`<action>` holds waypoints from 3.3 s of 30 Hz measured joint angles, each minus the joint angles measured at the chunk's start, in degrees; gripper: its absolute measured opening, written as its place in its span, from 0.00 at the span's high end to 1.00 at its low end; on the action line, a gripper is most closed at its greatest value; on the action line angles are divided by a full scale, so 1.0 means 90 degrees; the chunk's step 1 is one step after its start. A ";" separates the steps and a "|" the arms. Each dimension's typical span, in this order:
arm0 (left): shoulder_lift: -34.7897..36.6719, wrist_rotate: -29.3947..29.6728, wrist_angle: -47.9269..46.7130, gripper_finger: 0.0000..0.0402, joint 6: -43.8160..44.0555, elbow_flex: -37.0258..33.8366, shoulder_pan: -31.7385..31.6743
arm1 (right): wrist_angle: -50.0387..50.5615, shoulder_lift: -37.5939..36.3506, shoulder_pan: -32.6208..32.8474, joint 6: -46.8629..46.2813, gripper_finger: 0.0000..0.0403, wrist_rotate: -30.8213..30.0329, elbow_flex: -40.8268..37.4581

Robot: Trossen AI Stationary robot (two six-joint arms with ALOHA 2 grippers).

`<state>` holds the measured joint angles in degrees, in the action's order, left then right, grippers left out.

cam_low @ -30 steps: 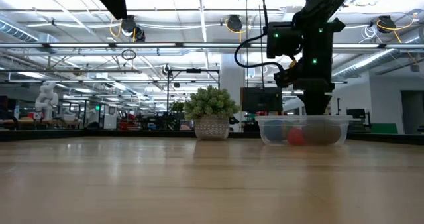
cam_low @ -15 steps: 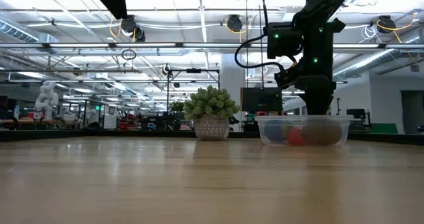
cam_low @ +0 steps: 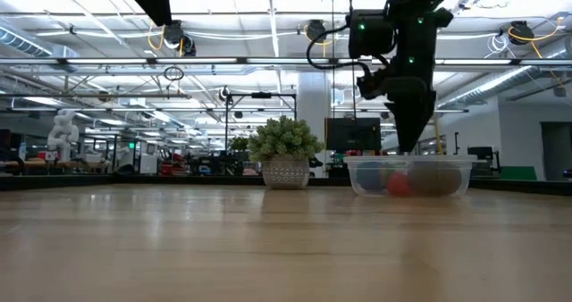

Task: Pick and placing Produce into tupperware
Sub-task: Return to Home Position

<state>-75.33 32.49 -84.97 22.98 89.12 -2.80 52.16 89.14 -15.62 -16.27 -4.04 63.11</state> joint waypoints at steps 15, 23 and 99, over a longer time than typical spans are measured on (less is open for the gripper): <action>0.0000 -0.0188 -0.0001 0.22 0.0036 0.0000 0.0000 | 0.0428 0.0002 0.0228 -0.0421 0.55 0.1194 0.0994; 0.0002 -0.0272 0.0241 0.22 -0.0423 0.0000 0.0220 | -0.0487 0.0002 0.0833 -0.0442 0.55 0.2143 0.1288; 0.6928 0.3451 0.5384 0.22 0.0479 -0.6730 0.4902 | -0.4680 -0.9278 0.2835 0.0992 0.55 0.0195 -0.4087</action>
<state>-12.98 63.55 -36.51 27.29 28.56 41.32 10.04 5.64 9.90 -7.34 -2.28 26.33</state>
